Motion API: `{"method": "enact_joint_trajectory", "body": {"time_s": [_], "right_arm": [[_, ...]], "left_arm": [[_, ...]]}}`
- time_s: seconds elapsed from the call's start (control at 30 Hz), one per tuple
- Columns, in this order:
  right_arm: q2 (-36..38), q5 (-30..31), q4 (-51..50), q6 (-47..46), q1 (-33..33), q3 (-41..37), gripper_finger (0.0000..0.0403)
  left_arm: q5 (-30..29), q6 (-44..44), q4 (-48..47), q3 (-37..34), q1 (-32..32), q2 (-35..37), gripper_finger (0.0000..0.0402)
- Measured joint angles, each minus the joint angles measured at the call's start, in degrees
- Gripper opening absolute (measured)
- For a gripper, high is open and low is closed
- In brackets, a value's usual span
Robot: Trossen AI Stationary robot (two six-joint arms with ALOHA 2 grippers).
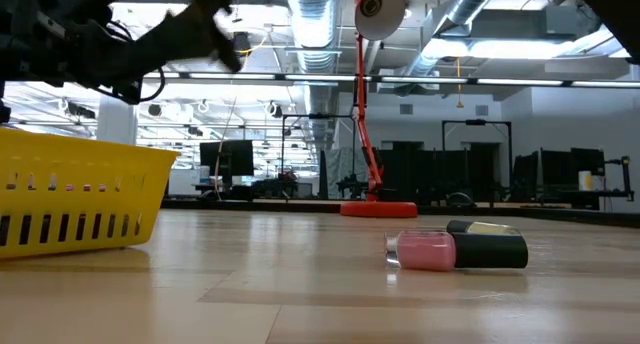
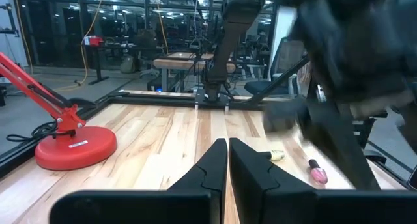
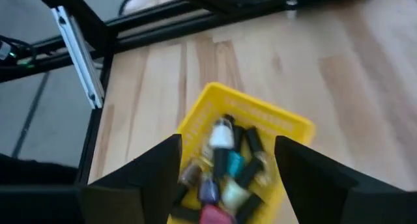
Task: Pick & Place Nail Polish
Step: Put the yellow nail polish bottle into the yellow basket
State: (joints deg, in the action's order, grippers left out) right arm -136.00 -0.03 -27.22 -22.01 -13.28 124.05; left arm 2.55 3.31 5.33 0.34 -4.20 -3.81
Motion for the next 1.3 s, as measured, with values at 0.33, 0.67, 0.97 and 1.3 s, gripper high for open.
{"method": "enact_joint_trajectory", "body": {"time_s": [0.33, 0.67, 0.97, 1.3], "right_arm": [[2.57, 3.29, -51.26, -19.67, -3.32, 8.67, 0.0235], [3.86, 0.47, -61.4, -44.66, -9.21, 2.88, 0.025], [12.07, 0.05, -56.96, -51.84, -8.24, -12.15, 0.0251], [20.49, -1.31, -38.26, -57.97, -7.57, -32.19, 0.0251]], "left_arm": [[0.03, 0.0, 0.4, 0.0, 0.01, 0.0, 0.0013], [0.05, 0.02, 1.06, 0.0, 0.0, 0.0, 0.0013], [0.09, 0.0, 1.2, 0.0, 0.0, 0.02, 0.0013], [0.17, 0.01, 1.32, 0.0, 0.0, -0.66, 0.0013]]}}
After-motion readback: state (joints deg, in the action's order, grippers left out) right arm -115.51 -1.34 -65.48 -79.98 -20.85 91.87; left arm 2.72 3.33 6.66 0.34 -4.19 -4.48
